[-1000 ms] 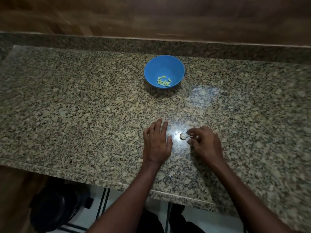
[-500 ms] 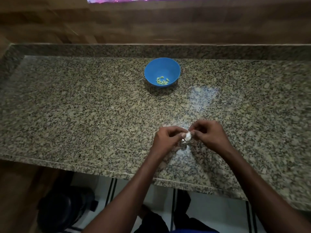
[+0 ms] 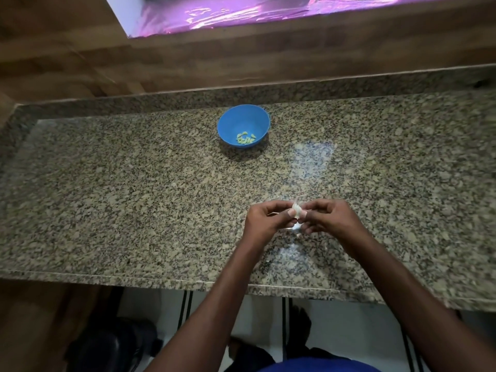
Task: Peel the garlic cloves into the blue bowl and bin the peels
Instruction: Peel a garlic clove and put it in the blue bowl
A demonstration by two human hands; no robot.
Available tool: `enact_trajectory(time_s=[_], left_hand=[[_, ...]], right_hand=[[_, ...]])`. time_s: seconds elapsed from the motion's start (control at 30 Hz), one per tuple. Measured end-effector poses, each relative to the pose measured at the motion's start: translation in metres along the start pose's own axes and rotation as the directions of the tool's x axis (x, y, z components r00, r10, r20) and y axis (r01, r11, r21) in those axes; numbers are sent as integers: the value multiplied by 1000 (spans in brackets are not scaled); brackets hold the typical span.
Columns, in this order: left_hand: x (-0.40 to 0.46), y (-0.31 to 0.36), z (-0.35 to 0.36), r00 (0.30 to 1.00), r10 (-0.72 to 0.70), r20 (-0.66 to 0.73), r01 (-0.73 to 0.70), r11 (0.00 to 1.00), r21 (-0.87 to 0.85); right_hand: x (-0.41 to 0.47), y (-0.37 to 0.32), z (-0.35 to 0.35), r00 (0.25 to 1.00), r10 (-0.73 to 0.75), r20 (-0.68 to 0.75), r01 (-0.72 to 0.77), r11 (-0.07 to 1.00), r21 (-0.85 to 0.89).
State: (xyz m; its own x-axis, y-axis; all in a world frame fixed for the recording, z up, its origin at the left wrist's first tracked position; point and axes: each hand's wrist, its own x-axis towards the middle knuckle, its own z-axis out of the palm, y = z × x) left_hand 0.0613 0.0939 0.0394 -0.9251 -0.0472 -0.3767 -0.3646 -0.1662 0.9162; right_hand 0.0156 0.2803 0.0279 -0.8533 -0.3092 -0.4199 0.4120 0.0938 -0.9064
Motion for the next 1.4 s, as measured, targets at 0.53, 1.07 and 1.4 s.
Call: enact_trajectory(time_s=[0.53, 1.07, 1.4], left_hand=[[17, -9, -4, 999, 28, -47, -23, 993, 116], [66, -45, -28, 919, 360, -159, -40, 487, 872], [16, -98, -22, 860, 509, -40, -103, 249, 963]], right_hand=[[15, 1, 5, 968, 249, -36, -230, 934, 272], [21, 5, -3, 976, 215, 30, -215, 941, 262], [25, 14, -11, 987, 161, -25, -160, 986, 42]])
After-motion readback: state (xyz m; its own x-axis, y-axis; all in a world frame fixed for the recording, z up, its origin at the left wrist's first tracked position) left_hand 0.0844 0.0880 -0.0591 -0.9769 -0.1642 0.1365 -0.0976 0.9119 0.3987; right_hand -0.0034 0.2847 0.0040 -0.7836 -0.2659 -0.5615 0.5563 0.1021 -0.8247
